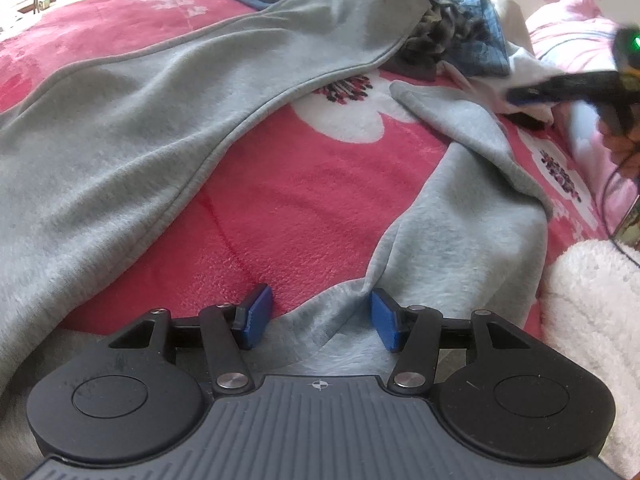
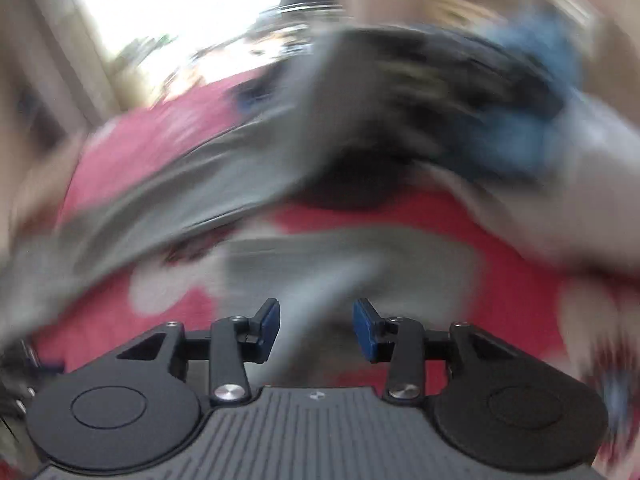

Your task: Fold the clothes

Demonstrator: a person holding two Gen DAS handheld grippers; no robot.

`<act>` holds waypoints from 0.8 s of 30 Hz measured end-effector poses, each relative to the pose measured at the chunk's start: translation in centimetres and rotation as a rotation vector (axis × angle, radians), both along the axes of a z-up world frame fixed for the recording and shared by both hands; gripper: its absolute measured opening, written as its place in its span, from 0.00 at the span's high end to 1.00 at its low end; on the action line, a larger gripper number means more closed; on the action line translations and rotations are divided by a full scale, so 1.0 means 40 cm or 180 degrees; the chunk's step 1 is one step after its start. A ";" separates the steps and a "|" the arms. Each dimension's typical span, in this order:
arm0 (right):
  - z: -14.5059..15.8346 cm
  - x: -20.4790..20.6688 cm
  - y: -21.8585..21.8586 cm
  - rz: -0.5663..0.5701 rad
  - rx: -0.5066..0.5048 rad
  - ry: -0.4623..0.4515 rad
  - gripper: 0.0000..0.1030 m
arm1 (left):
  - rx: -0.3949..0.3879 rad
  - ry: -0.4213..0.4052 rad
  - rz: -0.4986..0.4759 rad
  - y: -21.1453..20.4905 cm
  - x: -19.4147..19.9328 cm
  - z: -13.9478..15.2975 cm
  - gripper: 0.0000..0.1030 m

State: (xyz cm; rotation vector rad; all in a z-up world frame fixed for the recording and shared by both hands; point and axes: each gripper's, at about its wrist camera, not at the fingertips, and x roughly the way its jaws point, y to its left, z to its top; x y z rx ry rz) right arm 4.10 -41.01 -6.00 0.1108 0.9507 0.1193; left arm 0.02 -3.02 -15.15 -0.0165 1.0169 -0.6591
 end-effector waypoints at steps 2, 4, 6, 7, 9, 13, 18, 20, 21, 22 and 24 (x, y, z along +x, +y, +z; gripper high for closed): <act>-0.016 0.057 0.130 0.0386 -0.0271 0.0026 0.51 | -0.0037 0.0005 0.0028 0.002 -0.003 -0.001 0.47; -0.065 0.120 0.196 0.0479 -0.0435 0.0195 0.48 | -0.0085 0.0015 0.0023 0.006 -0.008 -0.002 0.47; -0.132 0.183 0.277 0.0461 -0.0702 0.0457 0.48 | -0.0124 0.0026 0.0006 0.009 -0.015 -0.002 0.47; -0.160 0.197 0.287 0.0428 -0.0784 0.0562 0.48 | -0.0143 0.0033 -0.0004 0.010 -0.018 -0.002 0.47; -0.185 0.208 0.284 0.0329 -0.0790 0.0647 0.51 | -0.0182 0.0041 -0.0019 0.014 -0.023 -0.004 0.47; -0.153 0.188 0.228 -0.0058 -0.0534 0.0552 0.96 | -0.0259 0.0064 -0.0017 0.022 -0.024 -0.012 0.47; -0.022 0.072 0.088 -0.0678 -0.0052 -0.0153 0.96 | -0.0294 0.0116 -0.0008 0.025 -0.018 -0.011 0.47; 0.060 -0.022 -0.010 -0.1001 0.0191 -0.0533 0.96 | -0.0287 0.0133 -0.0004 0.025 -0.017 -0.009 0.47; 0.084 -0.067 -0.056 -0.1171 0.0243 -0.0628 0.96 | -0.0290 0.0143 0.0005 0.025 -0.015 -0.010 0.47; 0.107 -0.112 -0.103 -0.1341 0.0294 -0.0723 0.96 | -0.0293 0.0154 0.0014 0.025 -0.014 -0.010 0.47; 0.118 -0.192 -0.188 -0.1672 0.0355 -0.0719 0.96 | -0.0291 0.0171 0.0026 0.025 -0.012 -0.010 0.47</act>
